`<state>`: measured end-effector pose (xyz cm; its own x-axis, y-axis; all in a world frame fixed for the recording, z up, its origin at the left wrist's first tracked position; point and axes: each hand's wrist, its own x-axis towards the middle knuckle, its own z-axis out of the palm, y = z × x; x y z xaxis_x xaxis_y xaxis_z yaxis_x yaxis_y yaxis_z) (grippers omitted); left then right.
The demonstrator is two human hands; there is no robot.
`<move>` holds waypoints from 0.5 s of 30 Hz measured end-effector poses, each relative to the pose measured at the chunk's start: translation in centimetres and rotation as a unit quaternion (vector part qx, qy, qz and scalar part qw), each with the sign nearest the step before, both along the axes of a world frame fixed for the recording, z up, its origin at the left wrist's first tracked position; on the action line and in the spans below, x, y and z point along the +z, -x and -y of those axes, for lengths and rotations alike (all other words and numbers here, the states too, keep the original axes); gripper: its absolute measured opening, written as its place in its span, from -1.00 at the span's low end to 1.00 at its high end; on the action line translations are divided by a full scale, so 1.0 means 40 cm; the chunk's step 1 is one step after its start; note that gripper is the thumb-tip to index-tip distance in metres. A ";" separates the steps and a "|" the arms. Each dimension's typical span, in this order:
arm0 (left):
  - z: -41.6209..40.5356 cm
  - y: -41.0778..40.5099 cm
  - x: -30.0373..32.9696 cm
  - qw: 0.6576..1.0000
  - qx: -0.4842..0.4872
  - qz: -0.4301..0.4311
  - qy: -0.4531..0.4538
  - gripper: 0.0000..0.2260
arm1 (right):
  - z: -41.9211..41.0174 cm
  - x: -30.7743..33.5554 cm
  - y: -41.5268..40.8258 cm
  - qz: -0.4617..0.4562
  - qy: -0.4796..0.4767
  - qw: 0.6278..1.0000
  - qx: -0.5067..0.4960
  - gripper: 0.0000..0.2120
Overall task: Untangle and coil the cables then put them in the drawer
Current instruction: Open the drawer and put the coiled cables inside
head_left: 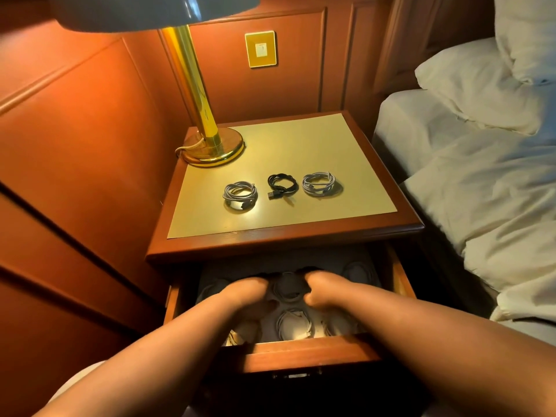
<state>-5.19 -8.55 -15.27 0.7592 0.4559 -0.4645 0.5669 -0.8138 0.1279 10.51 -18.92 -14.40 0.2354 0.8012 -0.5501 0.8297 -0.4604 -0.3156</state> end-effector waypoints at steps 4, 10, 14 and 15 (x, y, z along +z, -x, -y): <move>0.002 0.033 -0.007 0.999 -0.002 0.032 0.022 -0.46 | 0.015 -0.004 -0.017 -0.031 -0.006 1.000 -0.001 -0.50; -0.031 0.067 0.064 0.972 -0.065 0.214 -0.064 -0.66 | 0.046 0.100 -0.070 -0.084 -0.178 0.980 0.024 -0.65; -0.084 0.060 0.131 0.892 -0.085 0.411 -0.168 -0.79 | 0.026 0.195 -0.128 -0.055 -0.317 0.946 0.037 -0.80; -0.104 0.050 0.147 0.885 -0.065 0.421 -0.188 -0.79 | 0.010 0.208 -0.147 -0.033 -0.337 0.941 0.016 -0.78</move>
<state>-7.20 -4.40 -9.40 0.8218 0.3407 0.4567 0.2978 -0.9402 0.1655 16.38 -19.30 -6.07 0.1894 0.9792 0.0732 0.8082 -0.1131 -0.5779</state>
